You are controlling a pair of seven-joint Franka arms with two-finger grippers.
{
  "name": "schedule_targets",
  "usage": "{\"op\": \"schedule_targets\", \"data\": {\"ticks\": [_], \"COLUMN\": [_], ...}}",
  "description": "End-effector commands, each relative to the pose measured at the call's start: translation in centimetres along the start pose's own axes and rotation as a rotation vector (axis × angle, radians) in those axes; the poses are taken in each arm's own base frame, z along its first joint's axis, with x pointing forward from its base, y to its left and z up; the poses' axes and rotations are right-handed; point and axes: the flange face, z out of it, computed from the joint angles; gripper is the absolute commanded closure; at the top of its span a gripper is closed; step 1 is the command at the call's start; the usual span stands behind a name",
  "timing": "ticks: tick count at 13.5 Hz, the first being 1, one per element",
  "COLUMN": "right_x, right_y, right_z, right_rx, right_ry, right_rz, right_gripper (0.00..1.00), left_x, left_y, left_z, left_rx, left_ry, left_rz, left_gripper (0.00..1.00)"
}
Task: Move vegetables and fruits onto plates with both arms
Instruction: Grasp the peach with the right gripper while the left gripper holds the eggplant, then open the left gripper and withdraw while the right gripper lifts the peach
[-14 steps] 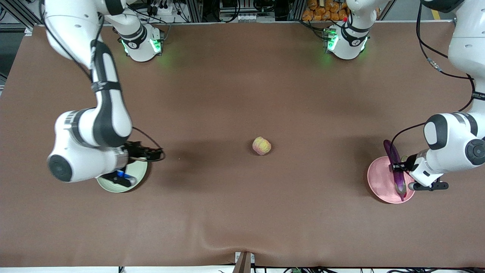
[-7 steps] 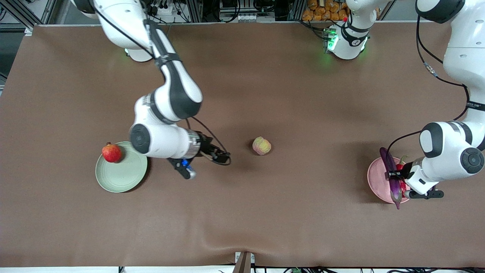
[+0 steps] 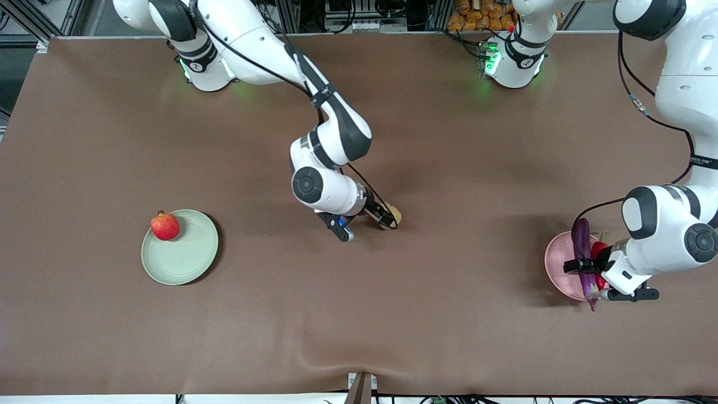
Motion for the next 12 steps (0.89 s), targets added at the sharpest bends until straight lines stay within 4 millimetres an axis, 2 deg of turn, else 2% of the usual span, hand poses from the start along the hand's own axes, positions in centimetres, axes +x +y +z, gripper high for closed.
{"op": "schedule_targets", "data": {"ticks": [1, 3, 5, 6, 7, 8, 10, 11, 12], "right_x": [0.7, 0.6, 1.1, 0.8, 0.3, -0.2, -1.2, -1.2, -0.9], "right_y": [-1.0, -0.8, -0.7, -0.7, -0.6, -0.4, 0.3, 0.3, 0.2], "right_z": [0.1, 1.2, 2.0, 2.7, 3.4, 4.2, 6.0, 5.9, 5.4], "right_rx": [0.06, 0.055, 0.076, 0.091, 0.097, 0.089, 0.061, 0.055, 0.04], "right_ry": [0.041, 0.048, 0.067, 0.079, 0.087, 0.087, 0.097, 0.106, 0.13], "right_rz": [0.038, 0.04, 0.04, 0.033, 0.023, 0.018, -0.003, -0.017, -0.047], "right_gripper": [0.0, 0.0, 0.0, 0.0, 0.0, 0.18, 0.19, 0.51, 0.92], "left_x": [0.4, 0.2, -0.4, -0.8, -1.4, -2.1, -3.6, -4.6, -5.4], "left_y": [2.5, 4.6, 6.5, 7.8, 8.7, 9.1, 9.9, 10.1, 9.7], "left_z": [-4.0, -6.9, -10.9, -12.2, -14.6, -16.8, -22.3, -25.0, -26.9], "left_rx": [-0.011, -0.019, 0.001, 0.001, 0.014, 0.033, 0.074, 0.104, 0.125], "left_ry": [-0.035, -0.074, -0.077, -0.078, -0.072, -0.076, -0.05, -0.046, -0.04], "left_rz": [-0.027, -0.029, -0.075, -0.076, -0.06, -0.048, -0.035, -0.037, -0.047], "left_gripper": [0.0, 0.0, 0.0, 0.0, 0.0, 0.0, 0.0, 0.0, 0.0]}}
